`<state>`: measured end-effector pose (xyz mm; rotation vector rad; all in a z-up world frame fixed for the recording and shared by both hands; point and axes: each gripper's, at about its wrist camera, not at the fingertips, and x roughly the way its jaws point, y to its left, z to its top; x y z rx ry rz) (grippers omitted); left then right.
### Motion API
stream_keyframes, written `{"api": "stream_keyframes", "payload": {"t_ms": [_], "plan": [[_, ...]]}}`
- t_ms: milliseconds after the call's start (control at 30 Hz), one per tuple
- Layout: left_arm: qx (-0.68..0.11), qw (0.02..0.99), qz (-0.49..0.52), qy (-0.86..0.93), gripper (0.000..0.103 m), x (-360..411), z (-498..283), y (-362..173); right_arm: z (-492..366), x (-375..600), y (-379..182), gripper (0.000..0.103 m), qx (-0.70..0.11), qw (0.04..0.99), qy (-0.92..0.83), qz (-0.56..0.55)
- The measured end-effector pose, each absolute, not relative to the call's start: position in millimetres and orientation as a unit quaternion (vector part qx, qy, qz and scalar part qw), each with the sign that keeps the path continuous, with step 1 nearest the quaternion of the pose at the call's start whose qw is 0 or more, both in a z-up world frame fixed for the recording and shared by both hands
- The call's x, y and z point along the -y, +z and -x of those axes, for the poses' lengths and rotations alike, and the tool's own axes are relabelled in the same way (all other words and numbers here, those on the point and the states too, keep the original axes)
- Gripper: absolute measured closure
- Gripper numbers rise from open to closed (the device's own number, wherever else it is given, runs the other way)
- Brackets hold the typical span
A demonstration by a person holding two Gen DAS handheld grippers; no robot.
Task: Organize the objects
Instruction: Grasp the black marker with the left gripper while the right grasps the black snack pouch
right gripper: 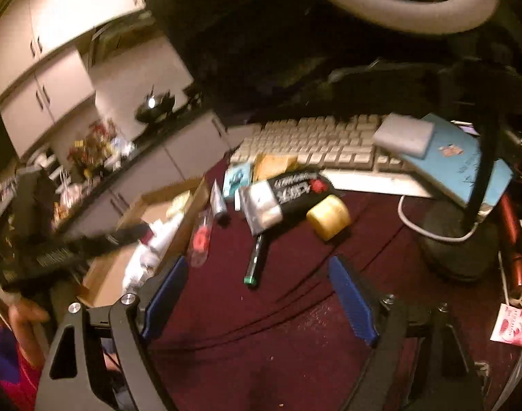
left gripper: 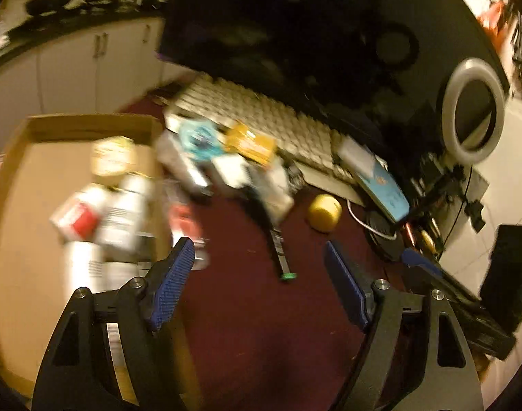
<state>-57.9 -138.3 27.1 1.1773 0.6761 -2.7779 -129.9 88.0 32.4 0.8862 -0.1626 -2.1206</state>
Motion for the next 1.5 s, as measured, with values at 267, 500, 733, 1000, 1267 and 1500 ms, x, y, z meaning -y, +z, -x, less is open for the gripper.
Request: {"api": "stream_keyframes", "payload": {"t_ms": [267,500,733,1000,1267,1500], "plan": [[-0.112,0.071,-0.434,-0.891,0.026,87.1,117.2,-9.3,136.7,-101.6,32.8,0.018,0.092,0.403,-0.843,-0.343],[-0.088,0.098,-0.468,-0.874,0.065,89.1,149.8,-35.8,138.1,-99.0,25.8,0.018,0.088,0.405,-0.84,-0.351],[-0.074,0.061,-0.47,-0.877,0.088,87.9,131.0,-36.5,154.9,-89.2,20.2,0.018,0.027,0.375,-0.841,-0.388],[-0.074,0.005,-0.455,-0.888,0.088,76.2,65.1,-37.4,195.1,-61.7,43.6,0.018,-0.101,0.349,-0.854,-0.373],[-0.106,-0.023,-0.451,-0.886,0.088,87.7,55.5,-37.8,186.8,-43.0,28.5,0.019,-0.161,0.387,-0.839,-0.347],[-0.118,-0.018,-0.459,-0.88,0.088,89.9,67.5,-37.4,188.5,-17.4,2.6,0.02,-0.121,0.396,-0.821,-0.394]]}}
